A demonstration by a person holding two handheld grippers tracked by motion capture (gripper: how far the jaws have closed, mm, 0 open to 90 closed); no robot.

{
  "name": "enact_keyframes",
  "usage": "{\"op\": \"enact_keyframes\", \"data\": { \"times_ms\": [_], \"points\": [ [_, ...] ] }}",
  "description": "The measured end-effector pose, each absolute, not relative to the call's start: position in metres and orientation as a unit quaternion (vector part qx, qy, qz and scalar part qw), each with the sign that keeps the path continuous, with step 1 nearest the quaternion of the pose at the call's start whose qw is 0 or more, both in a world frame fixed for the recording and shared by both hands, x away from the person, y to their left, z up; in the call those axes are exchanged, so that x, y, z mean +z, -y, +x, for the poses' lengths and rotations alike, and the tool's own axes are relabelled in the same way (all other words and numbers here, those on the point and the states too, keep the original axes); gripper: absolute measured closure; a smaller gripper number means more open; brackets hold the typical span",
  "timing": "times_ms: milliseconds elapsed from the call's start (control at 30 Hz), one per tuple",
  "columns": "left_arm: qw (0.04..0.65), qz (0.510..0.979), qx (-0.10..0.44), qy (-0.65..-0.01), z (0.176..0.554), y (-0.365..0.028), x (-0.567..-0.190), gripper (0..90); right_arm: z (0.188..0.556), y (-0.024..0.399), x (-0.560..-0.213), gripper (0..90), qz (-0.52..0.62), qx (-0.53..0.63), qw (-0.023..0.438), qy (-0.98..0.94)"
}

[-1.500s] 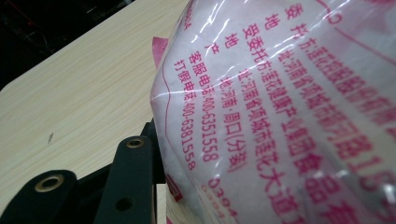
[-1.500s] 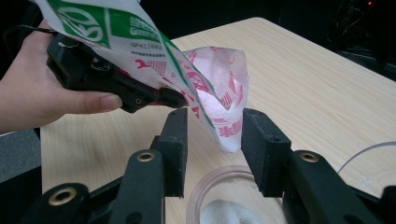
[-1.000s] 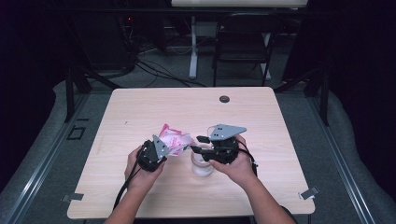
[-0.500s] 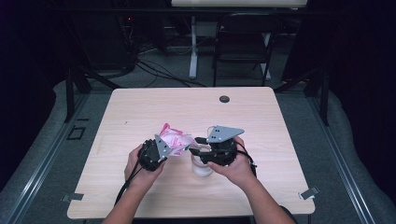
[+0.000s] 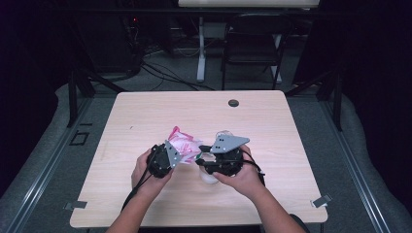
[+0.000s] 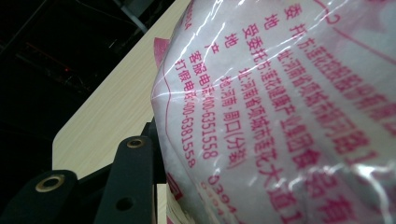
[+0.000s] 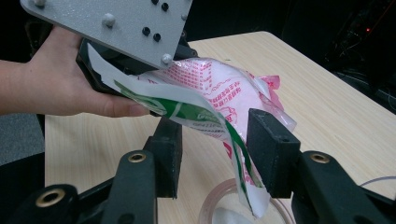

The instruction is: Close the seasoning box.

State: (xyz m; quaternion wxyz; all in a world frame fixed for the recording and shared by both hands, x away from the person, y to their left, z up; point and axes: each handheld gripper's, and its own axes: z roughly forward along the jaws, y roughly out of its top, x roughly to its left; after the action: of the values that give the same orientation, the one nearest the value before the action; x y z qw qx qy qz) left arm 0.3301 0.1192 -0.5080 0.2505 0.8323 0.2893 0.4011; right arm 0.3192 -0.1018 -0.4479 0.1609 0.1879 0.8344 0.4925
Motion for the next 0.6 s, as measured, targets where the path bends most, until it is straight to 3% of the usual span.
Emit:
{"op": "enact_keyframes", "data": {
  "times_ms": [600],
  "points": [
    [0.237,0.832,0.425,-0.267,0.328,-0.1157,-0.5048,59.7,0.3187,0.102,-0.4486,71.4,0.183,0.485,0.161,-0.84]
  ]
}}
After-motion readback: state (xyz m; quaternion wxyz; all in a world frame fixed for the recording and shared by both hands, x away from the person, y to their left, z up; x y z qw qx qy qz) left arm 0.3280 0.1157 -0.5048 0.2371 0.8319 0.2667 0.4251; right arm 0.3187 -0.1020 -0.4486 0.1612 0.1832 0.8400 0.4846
